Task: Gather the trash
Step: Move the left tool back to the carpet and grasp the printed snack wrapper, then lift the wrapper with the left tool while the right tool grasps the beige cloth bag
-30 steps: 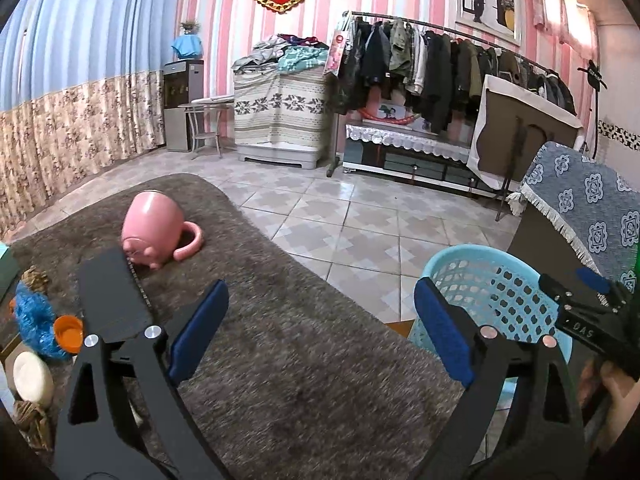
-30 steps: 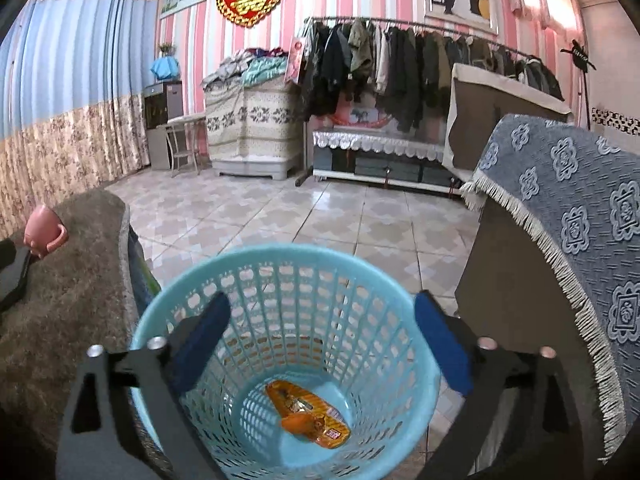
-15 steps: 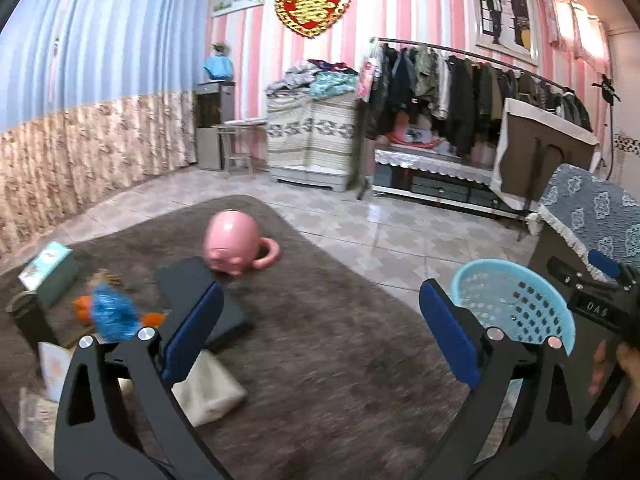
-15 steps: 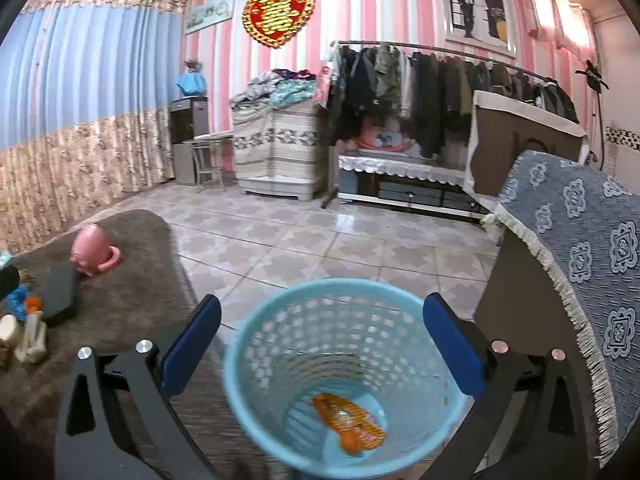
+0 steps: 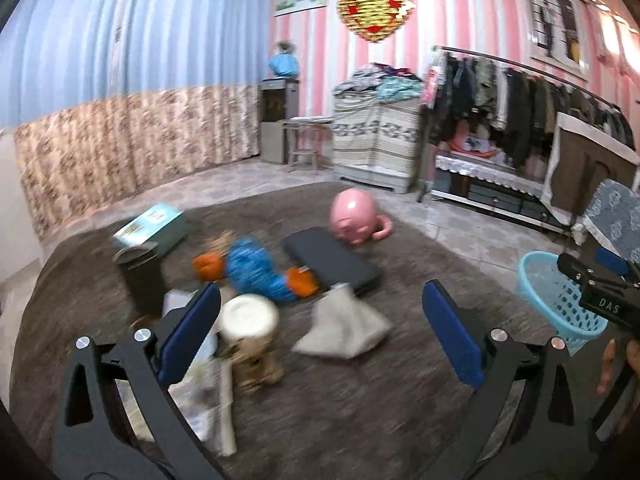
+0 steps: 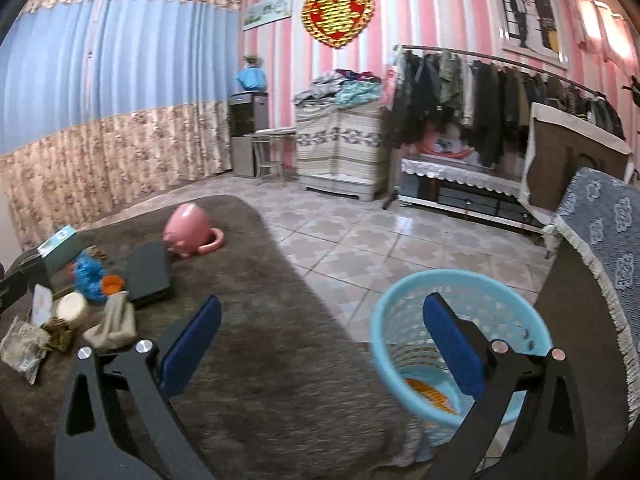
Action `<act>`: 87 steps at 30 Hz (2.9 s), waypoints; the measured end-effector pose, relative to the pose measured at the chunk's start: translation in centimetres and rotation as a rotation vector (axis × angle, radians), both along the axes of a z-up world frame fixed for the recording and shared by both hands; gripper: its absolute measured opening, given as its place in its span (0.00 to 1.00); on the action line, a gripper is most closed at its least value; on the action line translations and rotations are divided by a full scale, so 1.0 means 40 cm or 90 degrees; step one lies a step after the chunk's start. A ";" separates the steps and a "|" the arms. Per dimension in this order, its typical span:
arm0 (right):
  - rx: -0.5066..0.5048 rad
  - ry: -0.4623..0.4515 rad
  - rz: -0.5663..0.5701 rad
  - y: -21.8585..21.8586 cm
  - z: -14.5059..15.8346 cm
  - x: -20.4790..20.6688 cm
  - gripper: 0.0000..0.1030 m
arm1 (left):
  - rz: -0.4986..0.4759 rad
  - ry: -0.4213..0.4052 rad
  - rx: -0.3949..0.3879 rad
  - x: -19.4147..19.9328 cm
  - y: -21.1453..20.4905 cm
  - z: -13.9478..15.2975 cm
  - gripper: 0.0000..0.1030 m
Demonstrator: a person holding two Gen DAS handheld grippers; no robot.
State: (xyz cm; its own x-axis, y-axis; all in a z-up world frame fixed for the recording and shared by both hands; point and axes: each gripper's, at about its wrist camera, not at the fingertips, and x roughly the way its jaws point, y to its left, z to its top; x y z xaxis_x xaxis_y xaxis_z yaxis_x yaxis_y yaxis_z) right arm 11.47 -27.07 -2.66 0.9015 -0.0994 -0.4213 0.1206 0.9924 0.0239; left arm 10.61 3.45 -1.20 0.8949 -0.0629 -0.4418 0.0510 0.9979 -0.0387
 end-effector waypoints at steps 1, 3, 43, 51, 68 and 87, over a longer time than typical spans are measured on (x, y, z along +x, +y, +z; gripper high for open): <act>-0.002 0.000 0.009 0.017 -0.003 -0.001 0.96 | 0.010 0.004 -0.006 -0.005 0.021 -0.005 0.95; -0.009 0.001 0.021 0.047 -0.012 -0.002 0.96 | 0.037 0.017 -0.024 -0.024 0.079 -0.026 0.95; -0.041 0.110 0.194 0.279 -0.163 0.082 0.96 | 0.081 0.175 -0.158 0.000 0.384 -0.239 0.05; -0.059 0.117 0.257 0.374 -0.158 0.124 0.96 | 0.102 0.125 -0.134 -0.033 0.399 -0.155 0.02; -0.032 0.191 0.336 0.471 -0.190 0.223 0.27 | 0.078 0.064 -0.101 -0.054 0.380 -0.040 0.00; 0.028 0.131 0.236 0.223 -0.098 0.148 0.62 | -0.016 0.039 -0.042 -0.001 0.144 0.037 0.00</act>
State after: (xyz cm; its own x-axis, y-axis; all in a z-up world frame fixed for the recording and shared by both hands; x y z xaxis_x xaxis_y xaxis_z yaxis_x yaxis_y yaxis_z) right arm 17.38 -18.15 -6.60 0.7693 0.2381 -0.5929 -0.2380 0.9680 0.0799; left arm 10.56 9.21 0.28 0.8643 -0.1154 -0.4895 0.0709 0.9915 -0.1086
